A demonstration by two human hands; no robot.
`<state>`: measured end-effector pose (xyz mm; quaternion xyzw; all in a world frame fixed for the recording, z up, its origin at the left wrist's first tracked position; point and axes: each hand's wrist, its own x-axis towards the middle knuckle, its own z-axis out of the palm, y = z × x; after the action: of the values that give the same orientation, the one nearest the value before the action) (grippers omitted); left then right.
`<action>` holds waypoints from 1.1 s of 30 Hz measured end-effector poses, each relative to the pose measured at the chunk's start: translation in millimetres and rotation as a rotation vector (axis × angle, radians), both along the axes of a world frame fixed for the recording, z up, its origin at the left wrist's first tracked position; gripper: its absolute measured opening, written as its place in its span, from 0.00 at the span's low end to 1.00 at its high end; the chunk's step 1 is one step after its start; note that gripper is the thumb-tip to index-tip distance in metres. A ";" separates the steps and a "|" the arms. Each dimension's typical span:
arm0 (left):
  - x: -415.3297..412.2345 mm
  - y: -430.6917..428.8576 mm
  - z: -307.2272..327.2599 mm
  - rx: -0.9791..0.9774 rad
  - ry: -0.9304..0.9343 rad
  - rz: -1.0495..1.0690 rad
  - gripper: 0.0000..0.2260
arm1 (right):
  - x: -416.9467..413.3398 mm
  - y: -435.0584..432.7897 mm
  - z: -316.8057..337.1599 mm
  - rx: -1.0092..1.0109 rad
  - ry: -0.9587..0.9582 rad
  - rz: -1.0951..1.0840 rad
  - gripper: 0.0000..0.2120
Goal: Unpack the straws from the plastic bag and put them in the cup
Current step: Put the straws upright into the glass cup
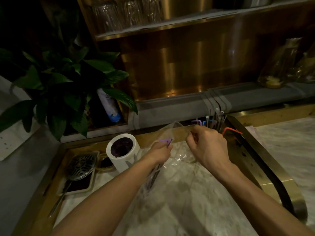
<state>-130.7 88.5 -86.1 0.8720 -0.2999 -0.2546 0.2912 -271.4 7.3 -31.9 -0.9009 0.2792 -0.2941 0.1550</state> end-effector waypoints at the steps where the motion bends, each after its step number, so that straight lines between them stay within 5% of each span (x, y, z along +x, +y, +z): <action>1: -3.4 -0.8 3.5 -0.028 0.000 -0.019 0.11 | 0.9 1.1 -1.0 -0.001 0.006 0.001 0.10; 7: -23.3 -2.1 36.5 -0.217 -0.007 -0.106 0.21 | -1.7 -4.9 -10.8 0.014 0.061 -0.029 0.10; 12: -32.3 -5.9 78.9 -0.579 0.484 -0.248 0.14 | -14.9 -12.3 -17.5 -0.015 0.106 -0.035 0.09; 20: -37.6 -35.8 137.8 -0.851 0.775 -0.401 0.15 | -42.8 -21.9 -27.4 -0.045 0.165 -0.019 0.10; 33: -22.4 -105.2 172.4 -0.963 0.642 -0.408 0.14 | -79.2 -26.9 -44.7 -0.021 0.231 -0.046 0.08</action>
<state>-153.0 -16.7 86.3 0.4474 -0.4395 -0.3911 0.6736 -350.6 -19.6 -76.6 -0.9237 0.3125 -0.1949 0.1057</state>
